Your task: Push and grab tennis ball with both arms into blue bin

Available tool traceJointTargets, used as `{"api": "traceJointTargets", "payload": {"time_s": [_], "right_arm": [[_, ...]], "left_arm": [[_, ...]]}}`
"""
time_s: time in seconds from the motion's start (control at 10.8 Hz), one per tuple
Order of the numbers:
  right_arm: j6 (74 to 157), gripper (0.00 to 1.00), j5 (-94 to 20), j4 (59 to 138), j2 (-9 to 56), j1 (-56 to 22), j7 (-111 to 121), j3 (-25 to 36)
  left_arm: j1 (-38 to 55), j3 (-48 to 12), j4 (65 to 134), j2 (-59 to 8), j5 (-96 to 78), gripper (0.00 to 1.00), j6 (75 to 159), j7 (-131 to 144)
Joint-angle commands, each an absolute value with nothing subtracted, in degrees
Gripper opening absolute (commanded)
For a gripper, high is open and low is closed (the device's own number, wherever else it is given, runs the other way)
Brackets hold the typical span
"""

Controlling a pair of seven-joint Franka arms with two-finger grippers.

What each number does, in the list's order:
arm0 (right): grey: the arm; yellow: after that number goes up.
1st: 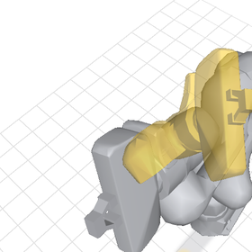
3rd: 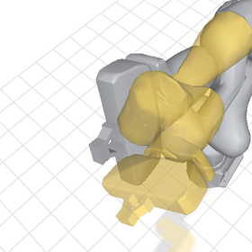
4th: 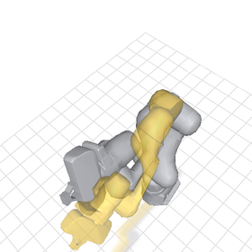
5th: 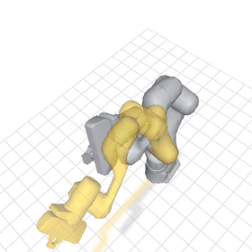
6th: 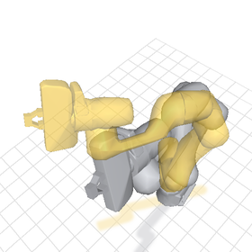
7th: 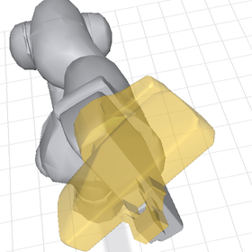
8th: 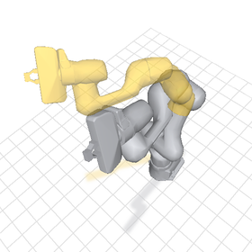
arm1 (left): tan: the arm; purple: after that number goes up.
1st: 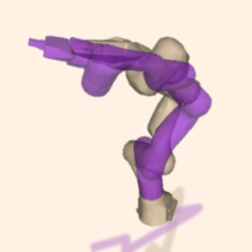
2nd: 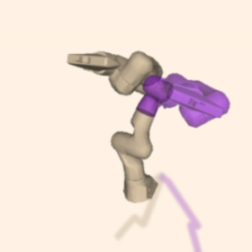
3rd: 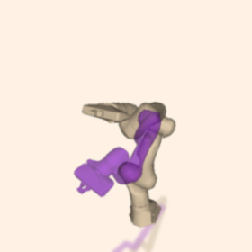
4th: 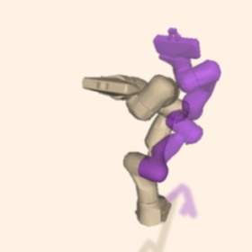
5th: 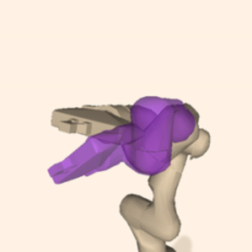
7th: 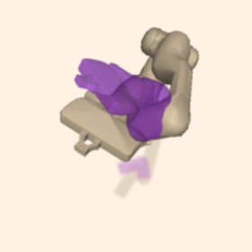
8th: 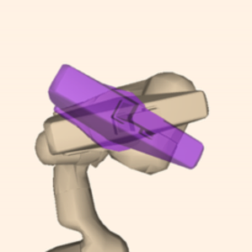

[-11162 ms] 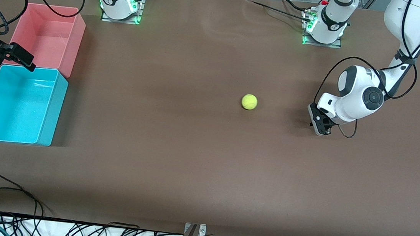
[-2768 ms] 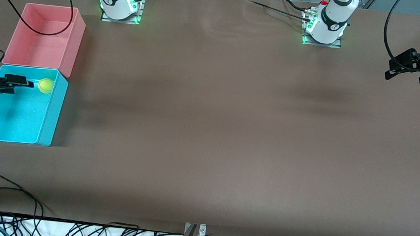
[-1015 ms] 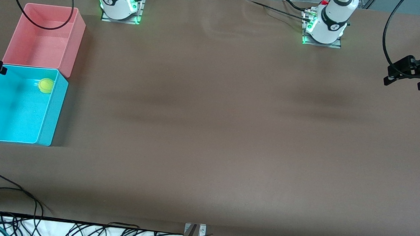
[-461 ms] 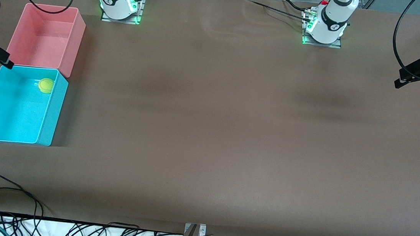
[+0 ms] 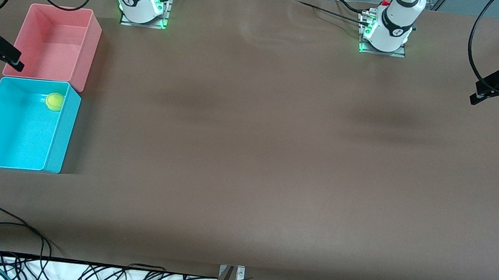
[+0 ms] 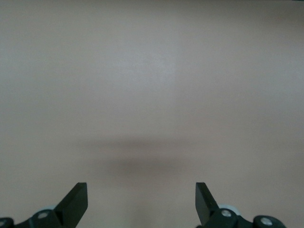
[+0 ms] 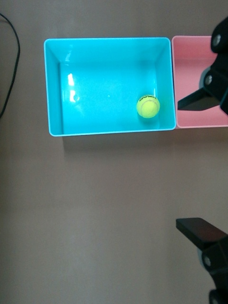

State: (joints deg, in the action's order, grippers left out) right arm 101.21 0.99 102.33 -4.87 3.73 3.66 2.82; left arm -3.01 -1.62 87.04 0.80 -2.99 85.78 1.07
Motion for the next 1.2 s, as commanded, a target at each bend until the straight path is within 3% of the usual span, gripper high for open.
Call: {"api": "traceJointTargets", "payload": {"time_s": [0.0, 0.28, 0.55, 1.11], "right_arm": [[102.0, 1.00, 2.6, 103.7, -6.2, 3.8, 2.3, 0.6], [101.0, 1.00, 2.3, 100.9, -4.9, 3.8, 2.4, -0.4], [94.3, 1.00, 2.0, 93.8, -1.2, 3.7, 2.9, -0.4], [94.4, 1.00, 1.8, 92.7, -0.2, 3.8, 3.1, -0.2]], "left_arm": [[-3.1, -2.0, 84.8, 0.1, -3.6, 1.00, 84.8, 0.1], [-2.5, -2.2, 84.8, 0.0, -3.7, 1.00, 84.8, 0.1], [-2.4, -2.5, 84.8, 0.0, -3.7, 1.00, 84.8, 0.1], [-2.4, -2.4, 84.7, 0.0, -3.9, 1.00, 84.8, 0.0]]}}
